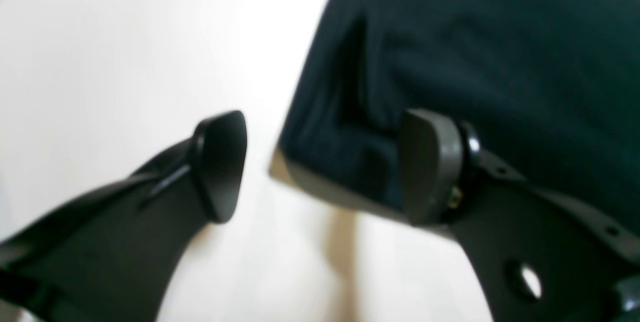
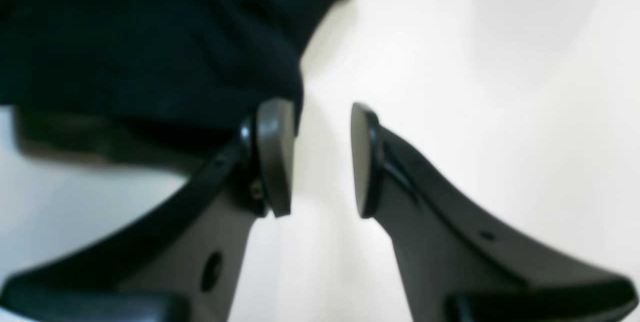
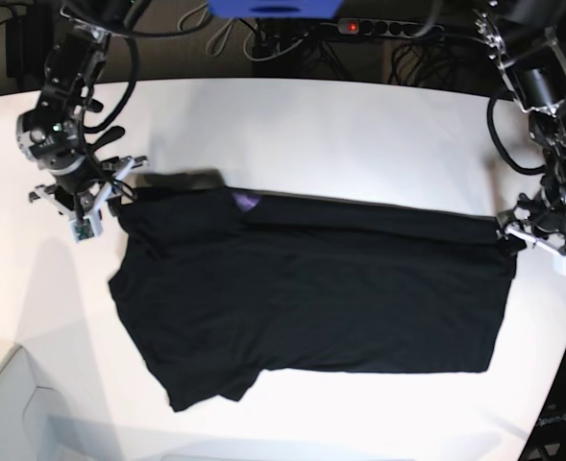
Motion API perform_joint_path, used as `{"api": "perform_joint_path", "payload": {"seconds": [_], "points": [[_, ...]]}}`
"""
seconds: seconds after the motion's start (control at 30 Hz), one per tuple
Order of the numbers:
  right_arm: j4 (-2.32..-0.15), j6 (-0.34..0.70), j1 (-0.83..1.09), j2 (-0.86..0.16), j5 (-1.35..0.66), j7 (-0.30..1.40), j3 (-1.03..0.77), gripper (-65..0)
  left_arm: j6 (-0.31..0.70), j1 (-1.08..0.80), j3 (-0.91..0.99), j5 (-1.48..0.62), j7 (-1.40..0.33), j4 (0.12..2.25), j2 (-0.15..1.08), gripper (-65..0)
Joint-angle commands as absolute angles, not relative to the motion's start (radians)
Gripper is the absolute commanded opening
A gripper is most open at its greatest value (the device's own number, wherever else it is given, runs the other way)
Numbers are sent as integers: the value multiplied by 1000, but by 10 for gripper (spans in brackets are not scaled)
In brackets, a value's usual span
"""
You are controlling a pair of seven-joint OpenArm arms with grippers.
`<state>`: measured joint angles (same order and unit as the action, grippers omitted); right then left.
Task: Layout the t-shirt on the table in an organized manner, then fold the t-shirt properly
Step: 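Release the folded edge and move the right gripper to the shirt corner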
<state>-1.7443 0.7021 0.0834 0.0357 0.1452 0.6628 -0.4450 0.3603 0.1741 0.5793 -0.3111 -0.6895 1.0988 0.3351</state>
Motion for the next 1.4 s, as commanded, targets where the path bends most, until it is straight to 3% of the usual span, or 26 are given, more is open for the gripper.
{"api": "perform_joint_path", "payload": {"seconds": [0.0,0.33,0.4,0.53,0.6,0.7,0.8,0.97,1.07,1.27,1.37], "points": [[-1767,698,85,42,128,639,-452,-447,361,199,578,-320,-664,1093,357,-193],[-1770,698,137,70,128,638,-456,-449,361,246,575,-312,-664,987,357,-203],[-1770,698,143,68,128,638,-458,-450,361,246,575,-312,-664,986,357,-248],[-1802,698,151,68,128,639,-458,-450,361,246,538,-312,-664,986,360,-438],[-1825,698,163,70,128,644,-458,-447,361,246,538,-312,-664,986,360,-498],[-1865,698,182,96,128,645,-456,-446,361,246,538,-312,-664,987,360,-537],[-1868,698,197,110,128,645,-455,-446,361,246,538,-312,-664,987,360,-639],[-1862,698,220,145,128,647,-449,-443,361,246,536,-312,-665,987,360,-650],[-1862,698,223,156,128,647,-447,-392,361,245,536,-312,-667,989,358,-649],[-1860,698,226,157,128,648,-409,-219,361,240,536,-312,-667,987,358,-649],[-1857,698,220,157,128,648,-400,-183,361,240,536,-312,-667,987,358,-649]]}}
